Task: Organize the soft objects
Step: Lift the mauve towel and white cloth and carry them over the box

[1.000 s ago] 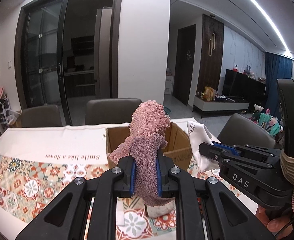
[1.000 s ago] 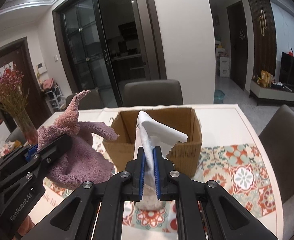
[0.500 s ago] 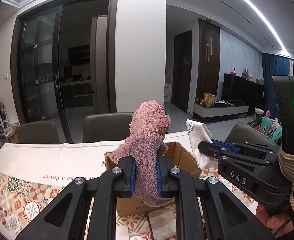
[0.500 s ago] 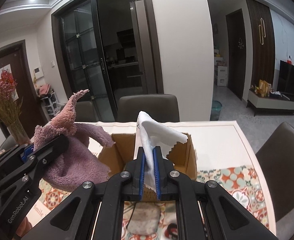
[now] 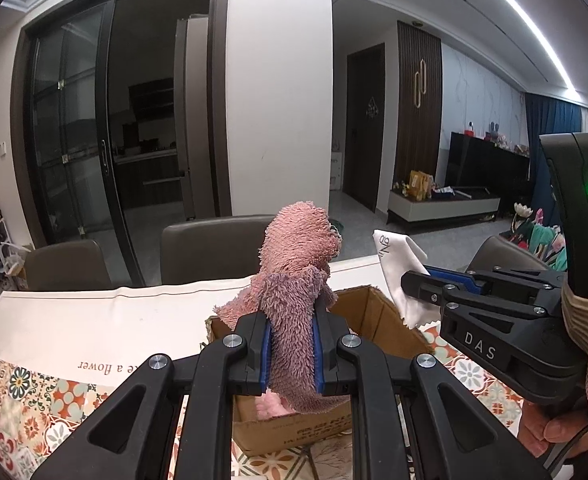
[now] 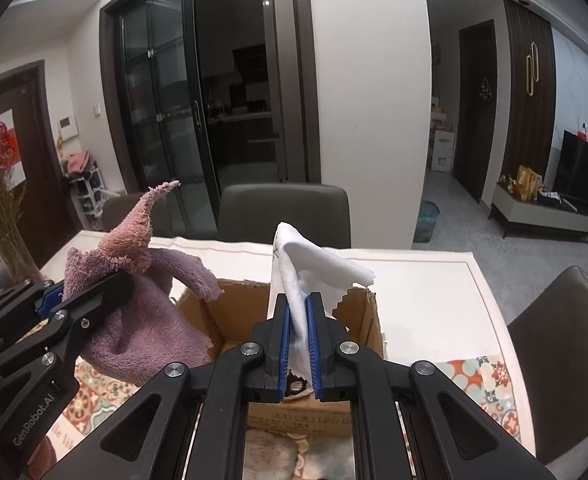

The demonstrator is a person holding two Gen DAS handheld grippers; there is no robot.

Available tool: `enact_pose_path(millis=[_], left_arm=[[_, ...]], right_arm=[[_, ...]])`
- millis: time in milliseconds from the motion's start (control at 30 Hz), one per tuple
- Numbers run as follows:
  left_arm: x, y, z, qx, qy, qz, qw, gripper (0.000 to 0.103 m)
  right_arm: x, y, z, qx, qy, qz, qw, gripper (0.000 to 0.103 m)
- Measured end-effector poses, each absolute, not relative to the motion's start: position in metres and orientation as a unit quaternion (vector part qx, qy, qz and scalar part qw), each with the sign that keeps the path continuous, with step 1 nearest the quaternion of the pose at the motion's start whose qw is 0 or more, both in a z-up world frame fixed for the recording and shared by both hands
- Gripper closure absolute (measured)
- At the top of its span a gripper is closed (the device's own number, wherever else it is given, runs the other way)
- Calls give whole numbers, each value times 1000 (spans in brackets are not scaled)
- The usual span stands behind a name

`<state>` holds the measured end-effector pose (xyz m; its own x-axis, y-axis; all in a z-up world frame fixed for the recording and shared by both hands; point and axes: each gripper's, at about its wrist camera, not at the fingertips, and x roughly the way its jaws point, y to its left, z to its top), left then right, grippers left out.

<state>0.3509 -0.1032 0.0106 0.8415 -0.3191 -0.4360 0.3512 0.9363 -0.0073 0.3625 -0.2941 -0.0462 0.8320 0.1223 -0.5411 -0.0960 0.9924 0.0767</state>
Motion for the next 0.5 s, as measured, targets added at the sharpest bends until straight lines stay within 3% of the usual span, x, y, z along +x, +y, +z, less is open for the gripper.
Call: enact_pose_path(millis=[500], left_arm=[[413,-125,-34,68,296,-179,936,86]], right_arm=[[416,-301,-98,27,368,54,928,93]])
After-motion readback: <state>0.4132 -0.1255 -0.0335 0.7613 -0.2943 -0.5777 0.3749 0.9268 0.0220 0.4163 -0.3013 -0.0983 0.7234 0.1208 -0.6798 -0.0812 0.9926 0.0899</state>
